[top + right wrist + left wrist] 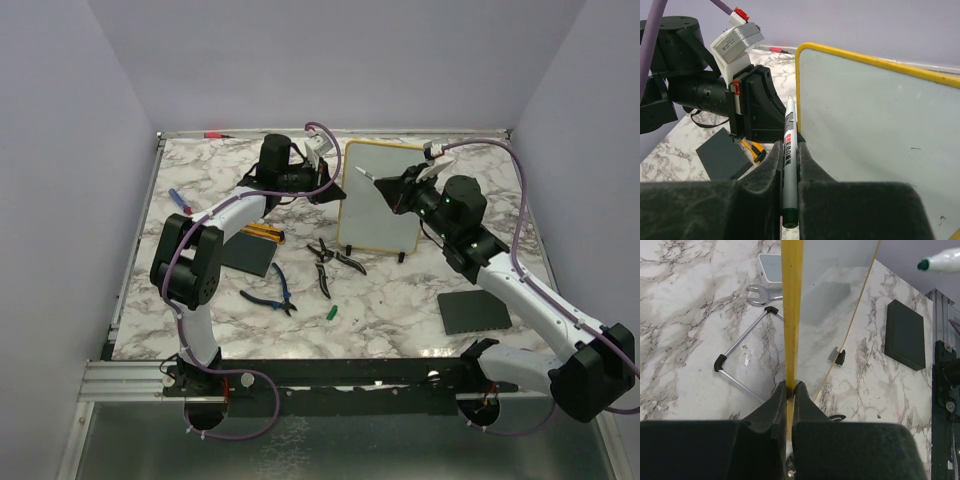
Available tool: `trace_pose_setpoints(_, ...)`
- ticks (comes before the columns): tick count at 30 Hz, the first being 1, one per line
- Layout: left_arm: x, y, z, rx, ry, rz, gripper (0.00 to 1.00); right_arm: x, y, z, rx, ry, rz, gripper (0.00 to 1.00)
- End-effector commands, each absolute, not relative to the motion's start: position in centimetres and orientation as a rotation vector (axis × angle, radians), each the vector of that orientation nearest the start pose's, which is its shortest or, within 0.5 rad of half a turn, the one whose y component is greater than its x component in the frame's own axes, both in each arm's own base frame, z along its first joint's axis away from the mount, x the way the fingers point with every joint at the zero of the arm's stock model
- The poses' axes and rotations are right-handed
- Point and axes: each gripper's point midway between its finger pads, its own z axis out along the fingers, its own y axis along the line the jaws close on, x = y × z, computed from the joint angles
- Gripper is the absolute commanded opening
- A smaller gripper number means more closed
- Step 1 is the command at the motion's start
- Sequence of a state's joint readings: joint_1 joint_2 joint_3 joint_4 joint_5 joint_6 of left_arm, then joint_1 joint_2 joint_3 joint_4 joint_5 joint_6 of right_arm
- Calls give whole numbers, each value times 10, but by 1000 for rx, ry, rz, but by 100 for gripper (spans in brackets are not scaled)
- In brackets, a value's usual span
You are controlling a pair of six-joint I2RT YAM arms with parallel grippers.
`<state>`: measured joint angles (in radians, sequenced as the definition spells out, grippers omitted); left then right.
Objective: Write a sentence on the whiteboard
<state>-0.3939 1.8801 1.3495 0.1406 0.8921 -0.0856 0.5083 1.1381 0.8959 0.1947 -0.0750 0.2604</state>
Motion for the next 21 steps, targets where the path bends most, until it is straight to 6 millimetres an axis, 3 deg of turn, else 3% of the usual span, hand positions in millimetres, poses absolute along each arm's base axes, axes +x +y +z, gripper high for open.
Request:
trace_pose_setpoints(1,398,-315,179,932,1767,-1168,0,357,219,326,-251,1549,613,1)
trace_pose_setpoints(21,397,-312,173,939,1790,-1140,0,386,218,327,-221,1523,528,1)
